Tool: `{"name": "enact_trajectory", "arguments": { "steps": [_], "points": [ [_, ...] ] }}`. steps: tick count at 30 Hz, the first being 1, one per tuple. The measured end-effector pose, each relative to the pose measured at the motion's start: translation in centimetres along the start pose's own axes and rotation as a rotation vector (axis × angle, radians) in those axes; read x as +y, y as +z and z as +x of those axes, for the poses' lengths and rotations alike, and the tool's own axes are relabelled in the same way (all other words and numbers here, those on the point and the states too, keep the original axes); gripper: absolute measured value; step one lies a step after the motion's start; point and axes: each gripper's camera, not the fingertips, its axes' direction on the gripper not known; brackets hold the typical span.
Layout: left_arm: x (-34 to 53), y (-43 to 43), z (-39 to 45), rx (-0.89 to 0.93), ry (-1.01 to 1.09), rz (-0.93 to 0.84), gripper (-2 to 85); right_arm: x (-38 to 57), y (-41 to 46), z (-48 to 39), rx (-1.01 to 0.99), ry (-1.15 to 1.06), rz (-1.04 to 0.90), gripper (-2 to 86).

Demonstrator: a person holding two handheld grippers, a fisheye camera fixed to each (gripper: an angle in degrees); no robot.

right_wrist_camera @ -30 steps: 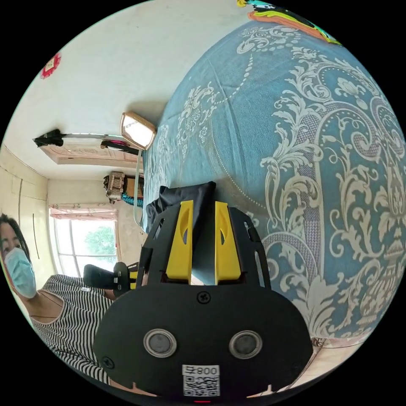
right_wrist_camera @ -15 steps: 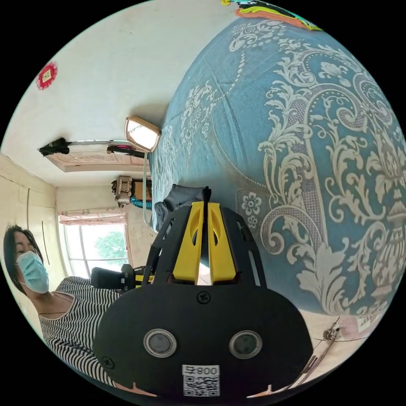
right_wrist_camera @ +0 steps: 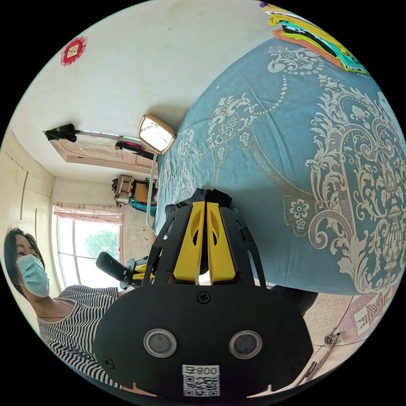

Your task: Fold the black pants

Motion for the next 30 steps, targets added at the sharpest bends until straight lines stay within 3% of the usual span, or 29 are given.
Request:
{"name": "enact_trajectory", "arguments": {
  "steps": [6, 15, 30],
  "points": [
    [6.2, -7.3, -6.0, -0.007, -0.144, 0.163, 2.8, -1.6, 6.7, -6.5, -0.062, -0.134, 0.011, 0.2],
    [19.0, -17.1, -17.6, -0.043, -0.476, 0.347, 2.9, -4.4, 25.6, -15.9, -0.126, -0.315, -0.130, 0.2],
    [35.6, -22.0, -31.7, -0.033, -0.892, 0.389, 3.4, -5.6, 56.4, -21.1, 0.030, -0.407, -0.427, 0.4]
  ]
}}
